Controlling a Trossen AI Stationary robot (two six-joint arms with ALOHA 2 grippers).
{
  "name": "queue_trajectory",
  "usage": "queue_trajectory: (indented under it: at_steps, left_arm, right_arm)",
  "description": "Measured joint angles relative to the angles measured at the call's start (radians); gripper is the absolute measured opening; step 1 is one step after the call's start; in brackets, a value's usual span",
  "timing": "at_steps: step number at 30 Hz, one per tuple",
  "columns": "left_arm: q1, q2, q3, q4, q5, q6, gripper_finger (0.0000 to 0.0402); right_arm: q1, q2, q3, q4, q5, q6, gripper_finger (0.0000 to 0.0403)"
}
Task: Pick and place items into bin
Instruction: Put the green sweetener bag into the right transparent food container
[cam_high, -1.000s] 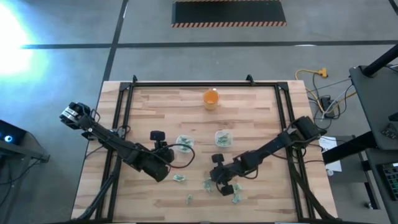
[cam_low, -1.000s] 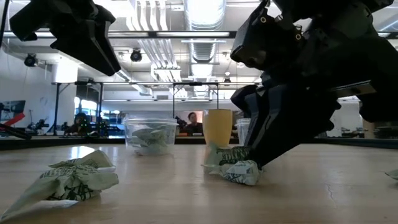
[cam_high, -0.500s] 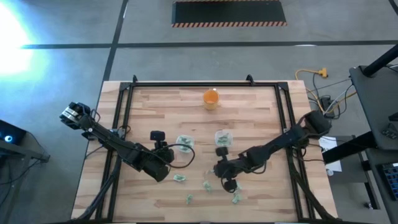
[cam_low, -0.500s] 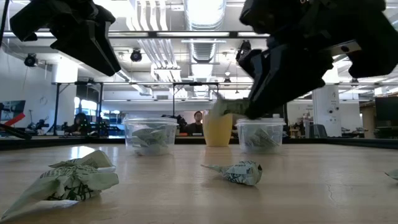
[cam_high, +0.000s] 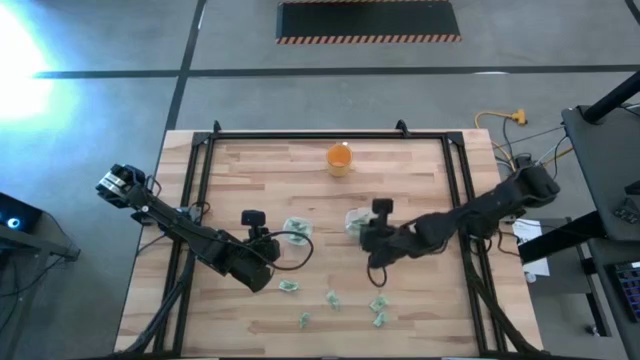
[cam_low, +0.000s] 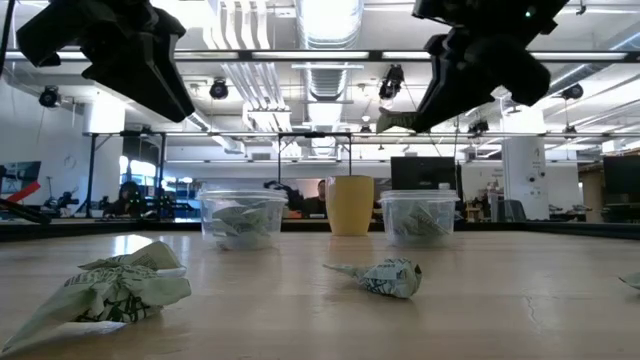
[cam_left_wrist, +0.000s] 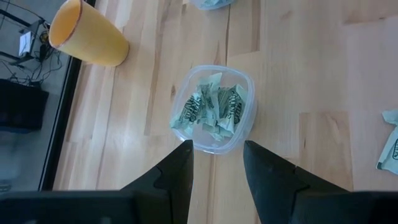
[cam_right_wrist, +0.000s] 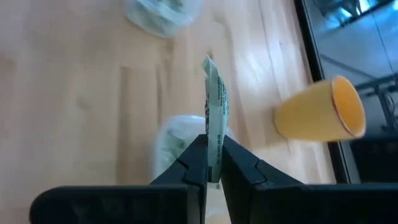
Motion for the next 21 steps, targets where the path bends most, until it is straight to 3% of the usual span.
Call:
queue_trajectory:
  at_steps: [21]
  left_arm:
    - [0.000, 0.000, 0.000, 0.009, -0.010, 0.001, 0.0125]
  right_arm:
    - [-0.148, 0.047, -0.124, 0.038, -0.023, 0.018, 0.0027]
